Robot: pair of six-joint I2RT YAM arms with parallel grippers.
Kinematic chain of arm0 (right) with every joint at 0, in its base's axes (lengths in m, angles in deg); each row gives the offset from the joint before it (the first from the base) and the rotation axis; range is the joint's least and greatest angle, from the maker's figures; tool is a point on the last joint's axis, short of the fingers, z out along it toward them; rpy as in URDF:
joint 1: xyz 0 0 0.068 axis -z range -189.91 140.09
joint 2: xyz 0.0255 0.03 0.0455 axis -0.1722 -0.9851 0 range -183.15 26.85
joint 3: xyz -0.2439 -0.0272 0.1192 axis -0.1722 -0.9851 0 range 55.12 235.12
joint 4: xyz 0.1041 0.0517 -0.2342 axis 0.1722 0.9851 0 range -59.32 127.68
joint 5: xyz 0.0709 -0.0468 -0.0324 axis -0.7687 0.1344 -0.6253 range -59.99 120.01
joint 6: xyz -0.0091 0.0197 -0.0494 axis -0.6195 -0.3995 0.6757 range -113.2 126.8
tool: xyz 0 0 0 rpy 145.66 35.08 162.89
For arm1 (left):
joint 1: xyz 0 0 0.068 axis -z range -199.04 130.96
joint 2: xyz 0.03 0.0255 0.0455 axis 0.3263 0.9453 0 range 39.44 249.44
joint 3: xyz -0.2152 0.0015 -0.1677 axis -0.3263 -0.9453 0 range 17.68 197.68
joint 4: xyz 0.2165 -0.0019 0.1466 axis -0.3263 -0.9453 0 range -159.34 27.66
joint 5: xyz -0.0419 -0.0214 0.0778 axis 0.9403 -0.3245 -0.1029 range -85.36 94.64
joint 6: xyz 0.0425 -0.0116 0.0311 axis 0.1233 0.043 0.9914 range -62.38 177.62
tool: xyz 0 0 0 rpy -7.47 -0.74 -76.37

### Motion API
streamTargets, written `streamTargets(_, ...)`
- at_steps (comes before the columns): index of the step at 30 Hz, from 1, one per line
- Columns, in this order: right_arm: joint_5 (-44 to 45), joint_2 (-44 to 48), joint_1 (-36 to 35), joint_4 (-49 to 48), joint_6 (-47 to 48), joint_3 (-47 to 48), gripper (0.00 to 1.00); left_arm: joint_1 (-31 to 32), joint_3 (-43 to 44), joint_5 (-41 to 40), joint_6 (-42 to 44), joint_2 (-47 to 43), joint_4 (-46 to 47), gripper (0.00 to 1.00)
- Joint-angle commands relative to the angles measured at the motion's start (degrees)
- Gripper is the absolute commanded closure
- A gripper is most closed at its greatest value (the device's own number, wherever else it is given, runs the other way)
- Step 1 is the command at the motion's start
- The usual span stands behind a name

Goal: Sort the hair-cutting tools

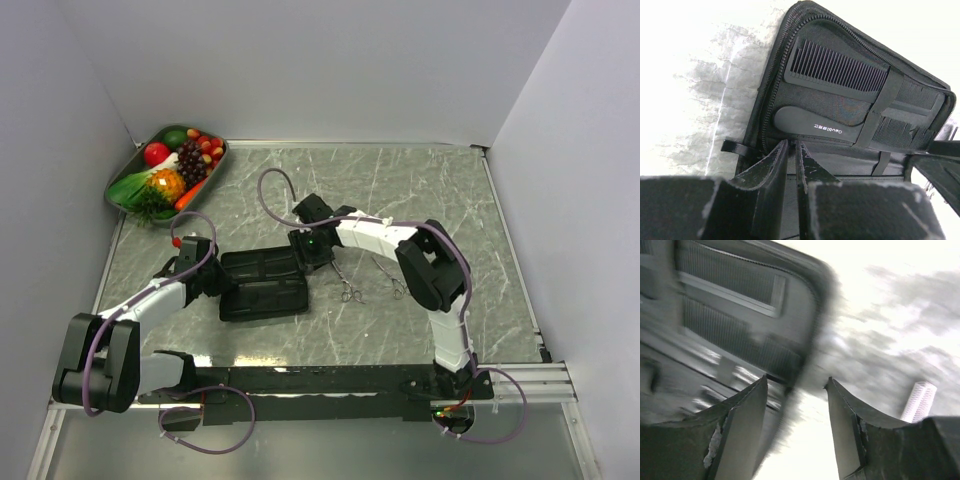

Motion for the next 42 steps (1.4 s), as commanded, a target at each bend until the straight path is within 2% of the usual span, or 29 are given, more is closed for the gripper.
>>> streamTargets(1, 6.9, 6.3, 1.7, 7.3, 2.4, -0.8, 0.40, 0.2, -0.9, -0.1, -1.7, 1.2, 2.2, 0.82)
streamTargets(7, 8.4, 12.0, 2.3, 9.7, 2.4, -0.3, 0.39, 0.2, -0.1, -0.6, -1.8, 2.3, 2.9, 0.82)
streamTargets(11, 8.1, 11.6, 2.5, 9.4, 1.6, -0.5, 0.39, 0.2, 0.5, -0.5, -1.6, 2.7, 3.1, 0.82)
streamTargets(16, 7.6, 9.4, 2.4, 9.2, -0.4, 0.6, 0.48, 0.3, 1.1, -0.4, -1.4, 2.5, 2.2, 0.82)
streamTargets(20, 9.5, 10.2, 2.8, 11.0, -1.1, 0.9, 0.50, 0.3, 2.8, 0.4, -0.2, 0.1, -0.2, 0.82)
streamTargets(23, 10.3, 12.3, 3.1, 12.6, -0.8, -0.4, 0.47, 0.3, 5.7, 0.5, 1.7, -2.1, -3.2, 0.79)
streamTargets(29, 14.2, 16.3, 3.5, 13.4, 1.1, -6.5, 0.39, 0.2, 15.4, -0.3, 5.7, -5.3, -11.8, 0.63)
streamTargets(32, 12.9, 17.4, 4.2, 11.4, 2.1, -11.1, 0.31, 0.2, 19.0, -0.1, 7.2, -6.3, -15.7, 0.57)
streamTargets(37, 11.6, 16.2, 4.5, 7.7, 4.3, -15.6, 0.29, 0.2, 19.1, 1.7, 7.5, -8.3, -19.6, 0.54)
streamTargets(42, 12.8, 13.5, 4.5, 5.5, 6.4, -15.2, 0.29, 0.2, 15.0, 3.3, 6.9, -9.2, -21.8, 0.54)
